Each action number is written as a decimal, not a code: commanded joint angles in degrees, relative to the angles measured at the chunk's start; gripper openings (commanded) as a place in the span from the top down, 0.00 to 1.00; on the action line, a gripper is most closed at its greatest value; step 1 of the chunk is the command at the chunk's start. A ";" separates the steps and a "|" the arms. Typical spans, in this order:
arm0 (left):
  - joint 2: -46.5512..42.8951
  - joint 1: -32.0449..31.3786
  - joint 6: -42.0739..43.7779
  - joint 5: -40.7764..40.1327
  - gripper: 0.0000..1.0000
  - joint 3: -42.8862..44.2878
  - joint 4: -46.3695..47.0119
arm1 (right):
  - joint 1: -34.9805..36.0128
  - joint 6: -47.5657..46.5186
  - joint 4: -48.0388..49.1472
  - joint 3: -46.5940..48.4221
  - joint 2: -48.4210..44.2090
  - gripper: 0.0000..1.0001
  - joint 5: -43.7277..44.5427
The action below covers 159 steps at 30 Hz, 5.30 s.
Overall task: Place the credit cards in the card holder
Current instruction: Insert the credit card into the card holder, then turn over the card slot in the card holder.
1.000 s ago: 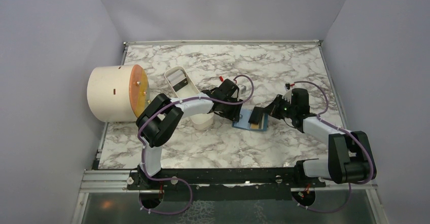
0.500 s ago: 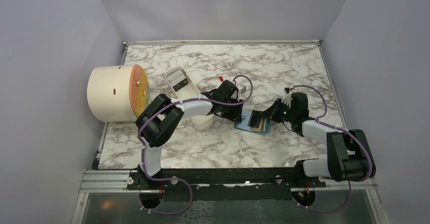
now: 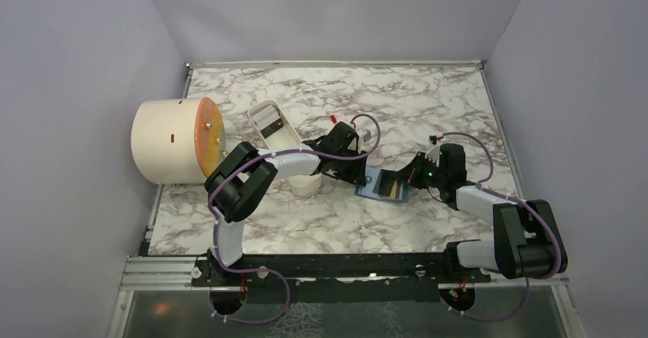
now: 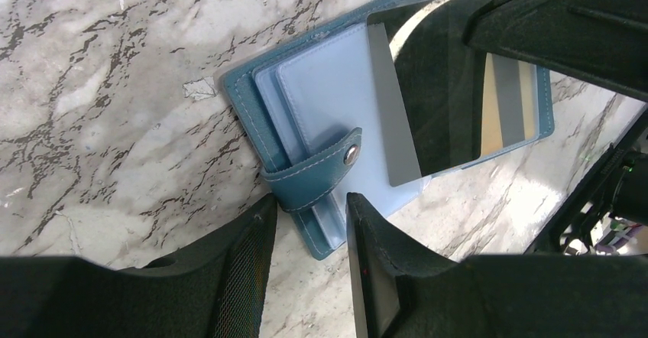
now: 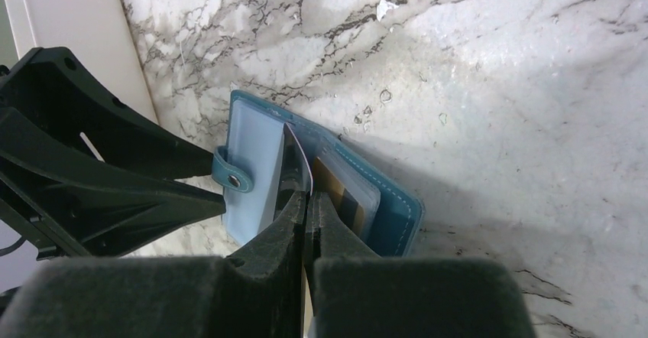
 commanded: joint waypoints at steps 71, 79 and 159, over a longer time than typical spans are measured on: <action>-7.26 -3.02 -11.18 -1.80 0.68 -7.87 9.89 | 1.48 -4.43 -23.64 7.89 -3.69 0.75 1.67; -7.12 -3.06 -14.78 3.47 0.60 -9.89 16.85 | 1.77 -2.94 -19.60 5.97 -3.45 0.88 1.28; -4.07 -5.70 -19.13 11.02 0.67 -6.12 21.72 | 7.73 4.35 1.29 -5.41 1.65 0.97 -0.03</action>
